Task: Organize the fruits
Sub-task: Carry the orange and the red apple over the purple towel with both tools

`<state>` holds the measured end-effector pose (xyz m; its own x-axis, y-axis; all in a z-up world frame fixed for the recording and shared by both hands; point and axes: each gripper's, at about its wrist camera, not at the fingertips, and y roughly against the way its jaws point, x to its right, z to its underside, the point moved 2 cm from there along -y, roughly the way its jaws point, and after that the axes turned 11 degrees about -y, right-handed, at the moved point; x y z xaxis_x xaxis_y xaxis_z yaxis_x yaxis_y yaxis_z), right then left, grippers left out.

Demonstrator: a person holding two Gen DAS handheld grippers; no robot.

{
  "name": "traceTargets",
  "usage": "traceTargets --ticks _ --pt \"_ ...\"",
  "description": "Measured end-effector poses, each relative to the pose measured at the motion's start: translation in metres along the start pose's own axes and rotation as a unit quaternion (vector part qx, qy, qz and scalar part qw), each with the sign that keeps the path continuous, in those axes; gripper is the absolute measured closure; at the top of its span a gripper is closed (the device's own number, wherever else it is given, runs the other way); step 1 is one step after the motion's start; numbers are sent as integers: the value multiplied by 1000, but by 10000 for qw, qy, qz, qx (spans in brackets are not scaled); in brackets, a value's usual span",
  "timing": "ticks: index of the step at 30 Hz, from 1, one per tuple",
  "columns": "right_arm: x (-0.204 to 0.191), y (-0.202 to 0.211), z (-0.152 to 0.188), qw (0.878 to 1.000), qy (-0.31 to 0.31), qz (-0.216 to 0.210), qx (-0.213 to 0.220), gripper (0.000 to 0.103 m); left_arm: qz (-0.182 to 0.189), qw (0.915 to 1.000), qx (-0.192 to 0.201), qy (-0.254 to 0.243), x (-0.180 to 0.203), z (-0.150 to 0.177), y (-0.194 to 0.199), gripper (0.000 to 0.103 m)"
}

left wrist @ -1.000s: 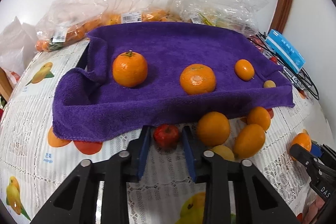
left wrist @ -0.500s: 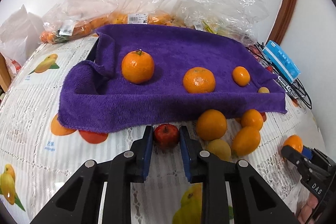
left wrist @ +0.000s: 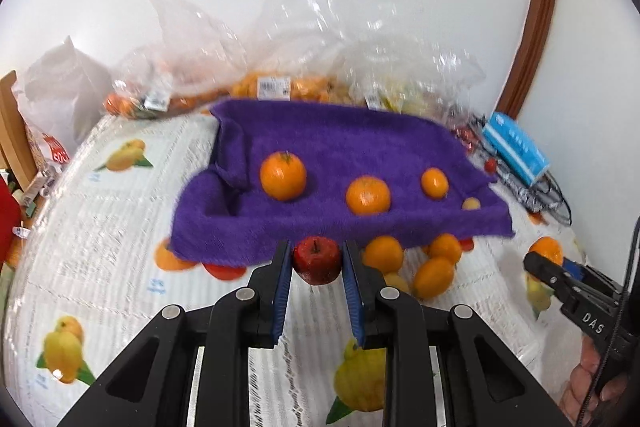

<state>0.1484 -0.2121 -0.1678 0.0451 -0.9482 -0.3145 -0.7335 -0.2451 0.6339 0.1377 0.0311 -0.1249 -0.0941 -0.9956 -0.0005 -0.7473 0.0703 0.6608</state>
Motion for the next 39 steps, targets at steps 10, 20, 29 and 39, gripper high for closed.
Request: traceTargets --ticks 10,20,29,39 --pt "-33 24 -69 9974 274 -17 660 63 -273 9985 439 165 -25 -37 2 79" --pt "-46 -16 -109 9972 354 -134 638 63 -169 9991 375 127 -23 -63 -47 79" --pt "-37 -66 -111 9982 384 -317 327 63 -51 9996 271 12 -9 -60 -89 79" --pt "-21 -92 -100 9995 236 -232 23 63 175 9991 337 176 -15 -49 -88 79"
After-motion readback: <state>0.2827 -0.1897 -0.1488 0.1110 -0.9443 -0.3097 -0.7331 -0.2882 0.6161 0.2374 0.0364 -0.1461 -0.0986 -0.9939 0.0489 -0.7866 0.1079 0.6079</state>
